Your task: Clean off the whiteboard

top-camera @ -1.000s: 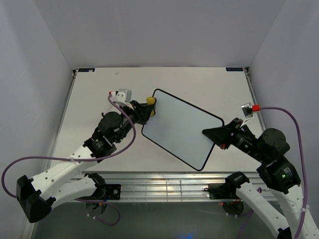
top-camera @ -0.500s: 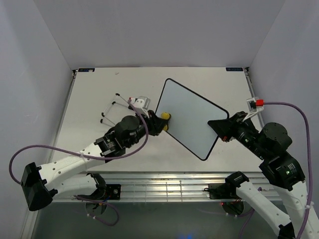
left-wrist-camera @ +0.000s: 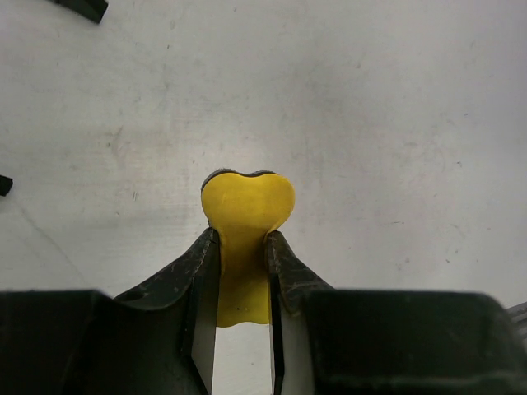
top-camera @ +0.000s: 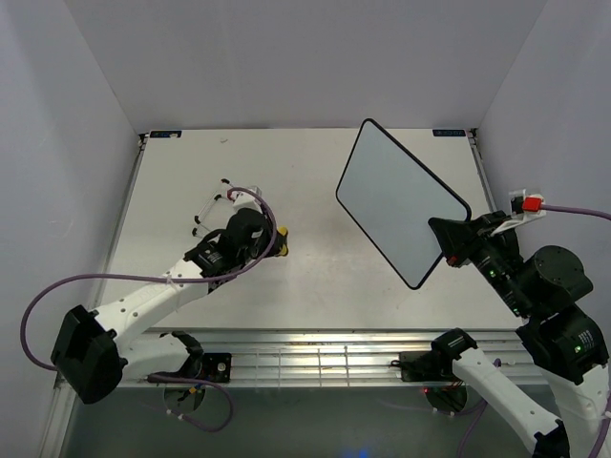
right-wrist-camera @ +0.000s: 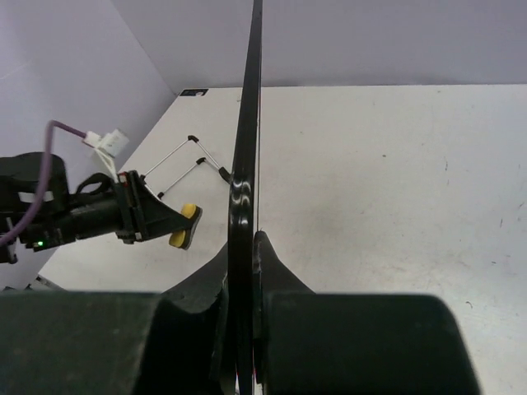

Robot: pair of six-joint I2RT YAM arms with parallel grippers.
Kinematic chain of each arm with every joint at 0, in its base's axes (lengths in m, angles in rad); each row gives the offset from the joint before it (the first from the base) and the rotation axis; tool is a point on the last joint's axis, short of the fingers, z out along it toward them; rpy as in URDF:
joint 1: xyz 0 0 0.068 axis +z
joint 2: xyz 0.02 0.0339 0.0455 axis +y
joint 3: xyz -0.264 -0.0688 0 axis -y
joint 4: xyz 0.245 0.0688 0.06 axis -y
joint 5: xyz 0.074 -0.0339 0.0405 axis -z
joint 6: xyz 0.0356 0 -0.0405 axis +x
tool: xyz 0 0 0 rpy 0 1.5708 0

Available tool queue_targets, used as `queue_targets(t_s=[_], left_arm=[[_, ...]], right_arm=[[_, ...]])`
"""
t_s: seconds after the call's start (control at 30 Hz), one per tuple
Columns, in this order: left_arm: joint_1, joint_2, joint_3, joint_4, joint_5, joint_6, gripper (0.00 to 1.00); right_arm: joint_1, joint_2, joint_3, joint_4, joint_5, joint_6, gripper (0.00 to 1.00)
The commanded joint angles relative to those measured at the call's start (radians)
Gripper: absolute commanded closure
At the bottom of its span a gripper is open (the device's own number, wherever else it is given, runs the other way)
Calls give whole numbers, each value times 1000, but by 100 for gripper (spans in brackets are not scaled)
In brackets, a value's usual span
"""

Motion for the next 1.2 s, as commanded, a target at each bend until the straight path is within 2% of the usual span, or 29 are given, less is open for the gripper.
queue_targets(t_s=[0.0, 0.23, 0.4, 0.43, 0.5, 0.53, 0.57, 0.77, 0.83, 0.9, 0.93, 1.0, 1.03, 1.07, 1.1, 1.13, 1.17], left_arm=[[-1, 60, -51, -25, 17, -84, 89], [-32, 194, -107, 24, -41, -183, 70], [-55, 237, -95, 44, -34, -187, 53], [-59, 239, -82, 41, -34, -182, 40], [-65, 234, -65, 13, -37, -176, 23], [-67, 228, -47, 1, -37, -167, 10], [-67, 219, -36, -16, -40, -165, 4], [-52, 36, 65, -162, -152, -77, 2], [-17, -31, 89, -146, -98, -9, 2], [69, -59, 131, -142, -26, 97, 2], [106, -85, 142, -142, 45, 123, 2], [267, -114, 151, -75, 211, 210, 2], [340, -128, 143, -32, 523, 243, 2], [478, -152, 133, 25, 720, 272, 2], [529, -162, 98, 153, 929, 315, 2], [580, -177, 79, 208, 1141, 314, 2], [583, -215, 67, 234, 1147, 318, 2]], right_arm=[[9, -1, 84, 138, -47, -80, 92], [9, -18, 44, 134, -158, -120, 92], [10, -29, -8, 131, -164, -117, 92], [9, -27, -13, 127, -157, -114, 92], [10, -20, -22, 112, -153, -111, 92], [10, -16, -25, 109, -156, -109, 92], [10, -15, -31, 106, -155, -102, 92], [10, 7, -41, 88, -106, -64, 92], [10, 19, -30, 78, -68, -50, 92], [10, 31, -13, 80, -81, -45, 92], [10, 37, -5, 81, -136, -47, 92], [12, 71, 18, 81, -205, -51, 92], [12, 89, 47, 81, -300, -56, 92], [12, 109, 64, 81, -358, -56, 92], [13, 150, 82, 81, -418, -53, 92], [12, 175, 125, 81, -536, -45, 92], [13, 215, 146, 80, -596, -42, 92]])
